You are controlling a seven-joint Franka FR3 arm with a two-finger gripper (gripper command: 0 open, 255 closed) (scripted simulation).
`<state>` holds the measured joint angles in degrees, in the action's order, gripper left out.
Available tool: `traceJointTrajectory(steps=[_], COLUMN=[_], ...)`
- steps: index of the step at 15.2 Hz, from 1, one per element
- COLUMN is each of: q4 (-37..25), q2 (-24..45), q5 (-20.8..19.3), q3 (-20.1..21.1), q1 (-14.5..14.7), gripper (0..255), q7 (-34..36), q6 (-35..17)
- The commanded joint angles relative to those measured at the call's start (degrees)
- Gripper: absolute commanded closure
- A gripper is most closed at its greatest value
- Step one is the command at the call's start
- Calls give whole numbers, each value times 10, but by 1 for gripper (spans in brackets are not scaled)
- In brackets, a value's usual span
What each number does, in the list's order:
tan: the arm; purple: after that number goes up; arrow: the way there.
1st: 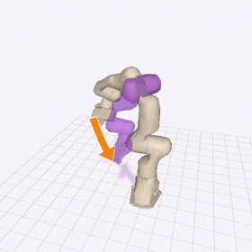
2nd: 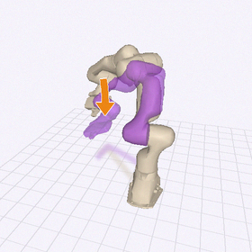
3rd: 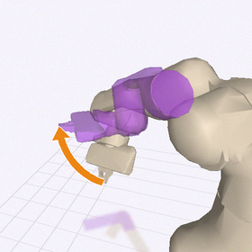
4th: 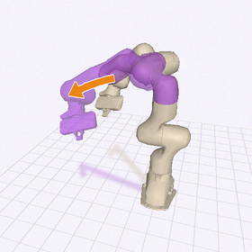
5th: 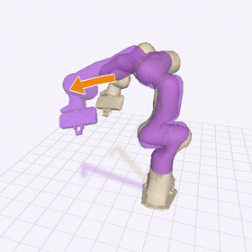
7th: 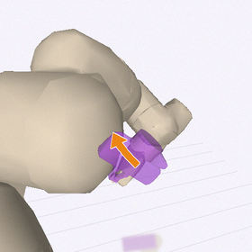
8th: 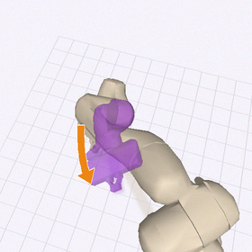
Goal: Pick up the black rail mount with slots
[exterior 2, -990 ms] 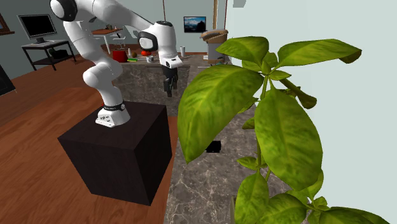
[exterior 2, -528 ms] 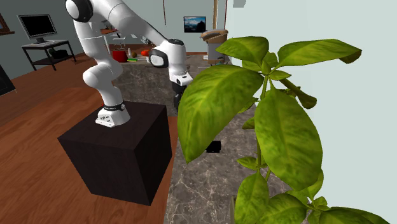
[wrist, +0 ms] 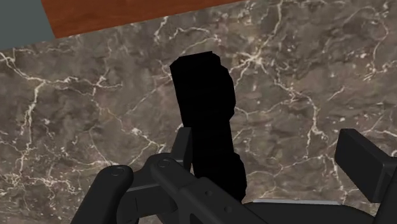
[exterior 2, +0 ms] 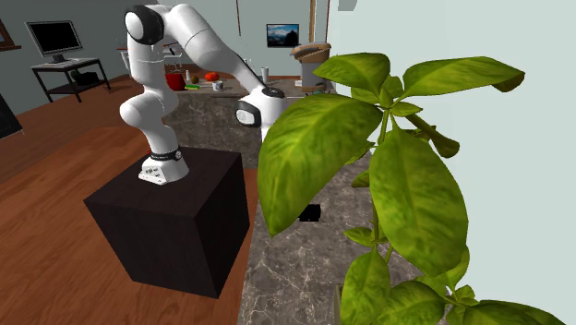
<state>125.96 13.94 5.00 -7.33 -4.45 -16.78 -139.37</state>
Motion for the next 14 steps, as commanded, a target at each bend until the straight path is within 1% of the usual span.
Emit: traceJointTrajectory(steps=[1,7,14], q4=[-28,-138,-146], q2=[41,170,214], q5=[6,20,28], q3=[2,8,15], q1=[-4,-25,-30], gripper=[0,0,0], q7=[-9,-34,-39], q6=[-13,-30,-67])
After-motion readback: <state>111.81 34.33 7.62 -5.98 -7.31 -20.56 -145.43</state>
